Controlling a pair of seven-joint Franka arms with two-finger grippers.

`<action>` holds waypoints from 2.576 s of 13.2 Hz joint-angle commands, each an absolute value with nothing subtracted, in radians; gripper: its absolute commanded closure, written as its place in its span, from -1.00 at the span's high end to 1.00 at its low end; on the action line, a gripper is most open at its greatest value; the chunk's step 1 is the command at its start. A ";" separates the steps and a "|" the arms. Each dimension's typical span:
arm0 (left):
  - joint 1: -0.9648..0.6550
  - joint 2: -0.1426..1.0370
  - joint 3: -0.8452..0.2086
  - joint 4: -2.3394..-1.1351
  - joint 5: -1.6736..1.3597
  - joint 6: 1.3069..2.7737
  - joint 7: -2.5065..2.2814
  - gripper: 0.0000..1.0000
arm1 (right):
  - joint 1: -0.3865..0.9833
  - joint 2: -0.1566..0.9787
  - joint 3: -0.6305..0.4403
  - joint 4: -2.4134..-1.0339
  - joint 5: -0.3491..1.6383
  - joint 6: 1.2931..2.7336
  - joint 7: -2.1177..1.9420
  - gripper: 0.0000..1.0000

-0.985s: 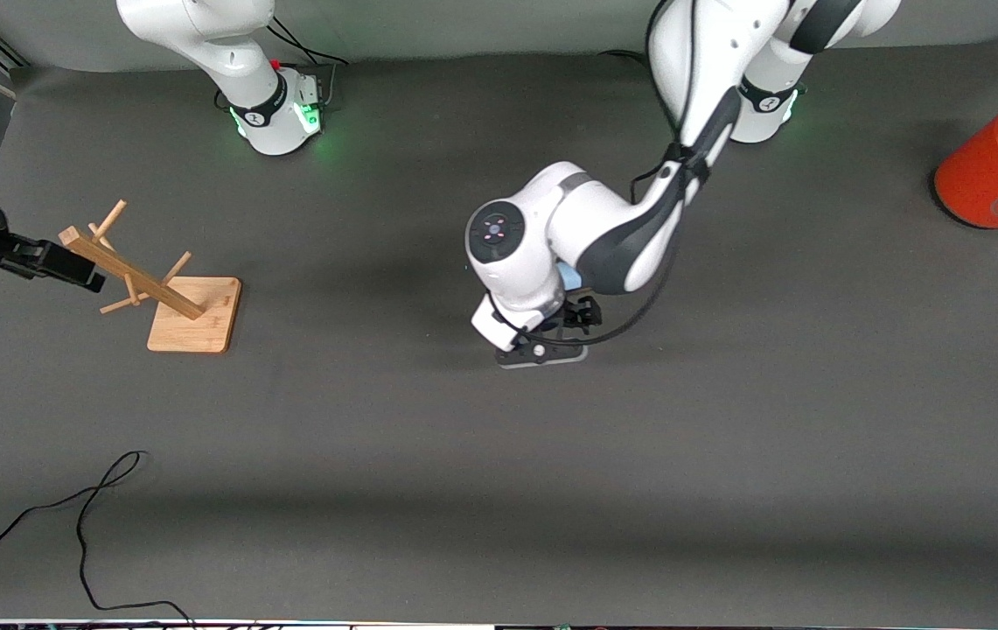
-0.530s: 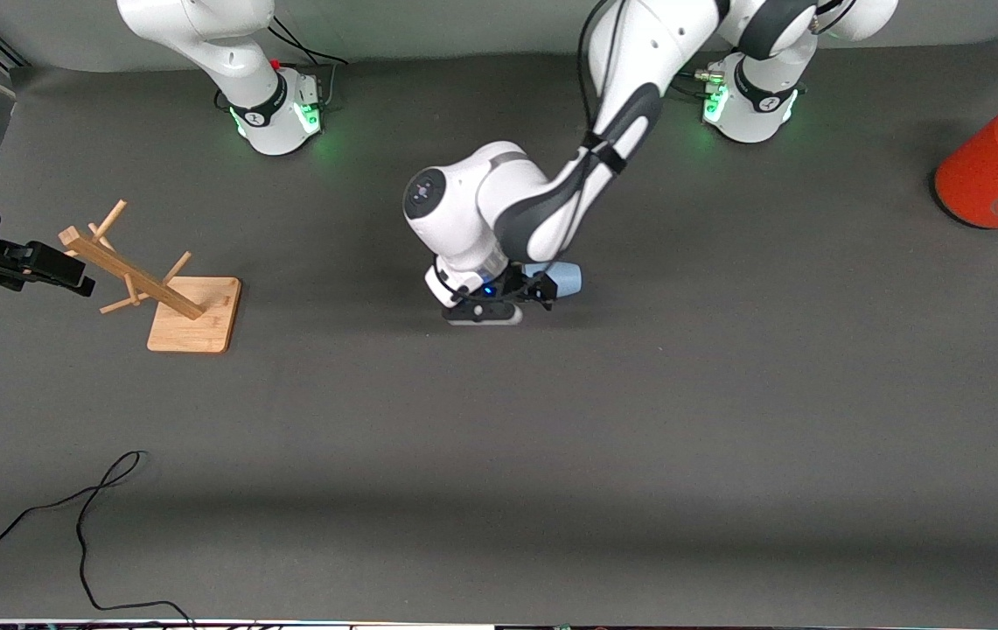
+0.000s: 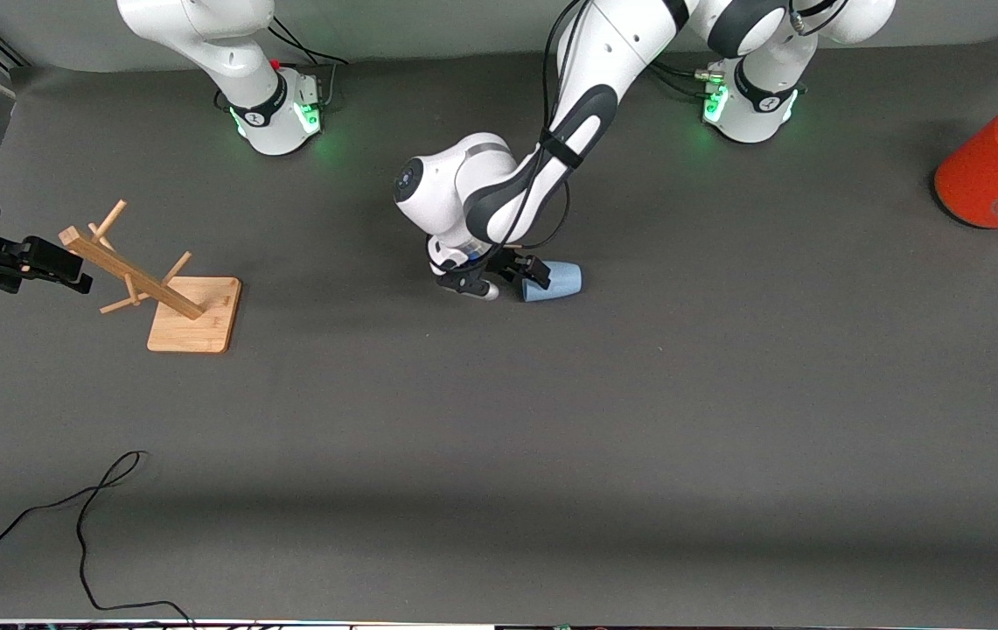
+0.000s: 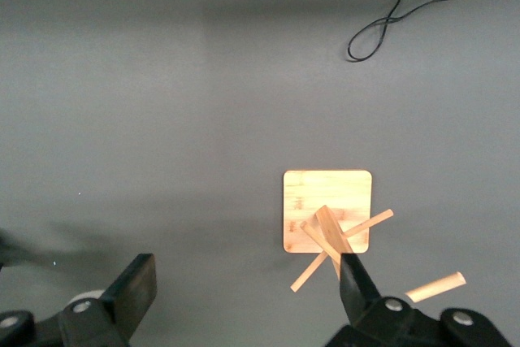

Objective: Rotate and upright cup with both arms
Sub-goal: 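Grasp the cup's rim with the left gripper, then rotate the cup upright with the left gripper and lower it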

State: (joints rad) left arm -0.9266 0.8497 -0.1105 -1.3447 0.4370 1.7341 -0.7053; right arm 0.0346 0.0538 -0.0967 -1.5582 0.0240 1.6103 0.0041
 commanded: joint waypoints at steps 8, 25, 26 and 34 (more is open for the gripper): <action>-0.917 0.819 -0.074 -1.339 0.492 1.680 -0.497 -1.00 | -0.015 0.026 -0.026 -1.583 0.011 1.626 -0.023 1.00; -0.486 0.290 -0.020 -1.582 -0.015 1.883 -0.575 -1.00 | -0.014 0.025 -0.028 -1.586 -0.008 1.624 -0.043 1.00; -0.489 0.255 -0.021 -1.682 -0.040 1.975 -0.592 -1.00 | -0.014 0.026 -0.028 -1.585 -0.009 1.624 -0.049 1.00; -0.632 0.446 -0.029 -1.931 -0.071 2.482 -0.750 -1.00 | -0.014 0.026 -0.029 -1.578 0.006 1.615 -0.029 1.00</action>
State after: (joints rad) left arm -0.6084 0.3908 -0.0417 -1.9467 -0.0635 2.4314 -0.7219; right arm -0.0170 0.0507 -0.0252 -1.5582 0.0071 1.6098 -0.0210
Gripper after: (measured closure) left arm 0.938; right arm 0.000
